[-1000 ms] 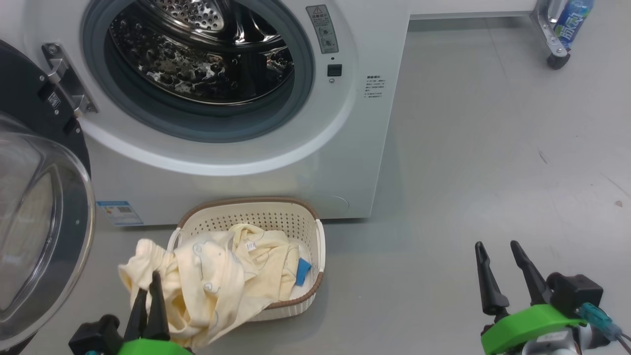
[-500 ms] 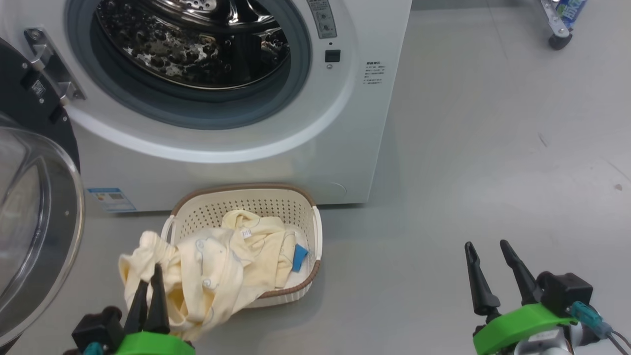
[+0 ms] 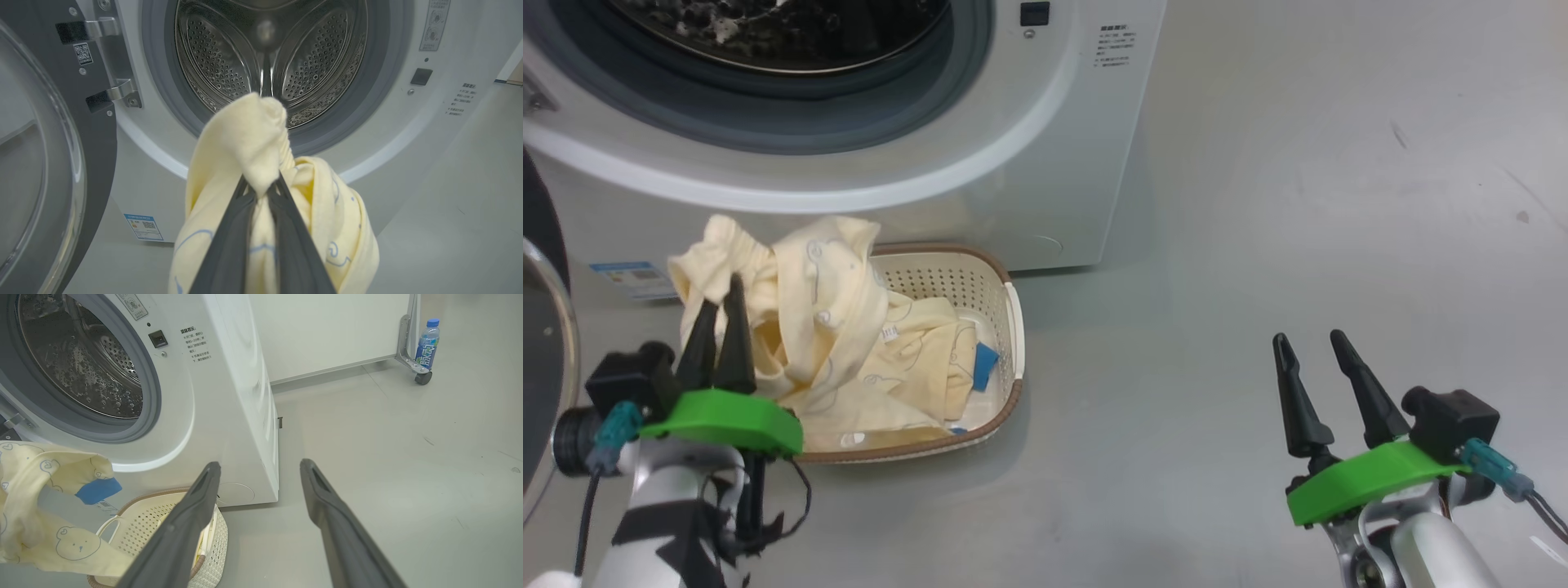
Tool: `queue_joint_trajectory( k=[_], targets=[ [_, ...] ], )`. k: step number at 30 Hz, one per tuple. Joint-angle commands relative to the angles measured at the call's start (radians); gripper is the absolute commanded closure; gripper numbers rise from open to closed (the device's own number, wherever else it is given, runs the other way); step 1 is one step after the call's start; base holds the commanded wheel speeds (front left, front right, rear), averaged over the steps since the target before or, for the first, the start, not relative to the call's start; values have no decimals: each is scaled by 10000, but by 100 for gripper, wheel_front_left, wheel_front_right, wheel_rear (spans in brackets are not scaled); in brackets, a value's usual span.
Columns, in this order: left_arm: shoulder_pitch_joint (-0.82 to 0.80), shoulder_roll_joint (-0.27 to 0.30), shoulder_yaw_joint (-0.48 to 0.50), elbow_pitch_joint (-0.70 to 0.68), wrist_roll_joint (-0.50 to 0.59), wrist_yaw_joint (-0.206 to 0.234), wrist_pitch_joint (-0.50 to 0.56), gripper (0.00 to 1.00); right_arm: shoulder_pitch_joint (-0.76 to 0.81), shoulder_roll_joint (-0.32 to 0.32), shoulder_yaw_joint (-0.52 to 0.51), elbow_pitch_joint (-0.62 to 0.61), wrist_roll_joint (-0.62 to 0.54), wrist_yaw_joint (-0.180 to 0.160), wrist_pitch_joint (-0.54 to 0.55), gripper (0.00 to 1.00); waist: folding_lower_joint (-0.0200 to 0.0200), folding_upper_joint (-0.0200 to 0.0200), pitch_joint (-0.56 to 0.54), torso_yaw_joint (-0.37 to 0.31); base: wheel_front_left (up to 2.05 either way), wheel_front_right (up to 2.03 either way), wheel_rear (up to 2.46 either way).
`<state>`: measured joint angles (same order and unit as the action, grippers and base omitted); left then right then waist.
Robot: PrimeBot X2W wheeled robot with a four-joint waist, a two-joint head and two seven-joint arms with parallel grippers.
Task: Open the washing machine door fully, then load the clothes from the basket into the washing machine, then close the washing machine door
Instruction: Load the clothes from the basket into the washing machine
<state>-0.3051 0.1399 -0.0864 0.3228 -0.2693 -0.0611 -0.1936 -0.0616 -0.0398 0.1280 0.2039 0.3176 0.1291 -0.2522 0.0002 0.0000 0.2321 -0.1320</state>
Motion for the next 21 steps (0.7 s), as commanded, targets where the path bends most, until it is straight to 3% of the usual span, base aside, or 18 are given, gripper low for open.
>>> queue_joint_trajectory(
  k=[1,21],
  targets=[
    [-721,404,388,-194,96,4,43,100,-399,-104,298,-312,101,16,-95,0,-2,0,309,-288,0,0,0],
    [-5499,2507,684,1993,648,94,1164,100,-1298,-104,1333,-345,949,16,-95,0,-2,0,2397,-2173,0,0,0]
  ],
)
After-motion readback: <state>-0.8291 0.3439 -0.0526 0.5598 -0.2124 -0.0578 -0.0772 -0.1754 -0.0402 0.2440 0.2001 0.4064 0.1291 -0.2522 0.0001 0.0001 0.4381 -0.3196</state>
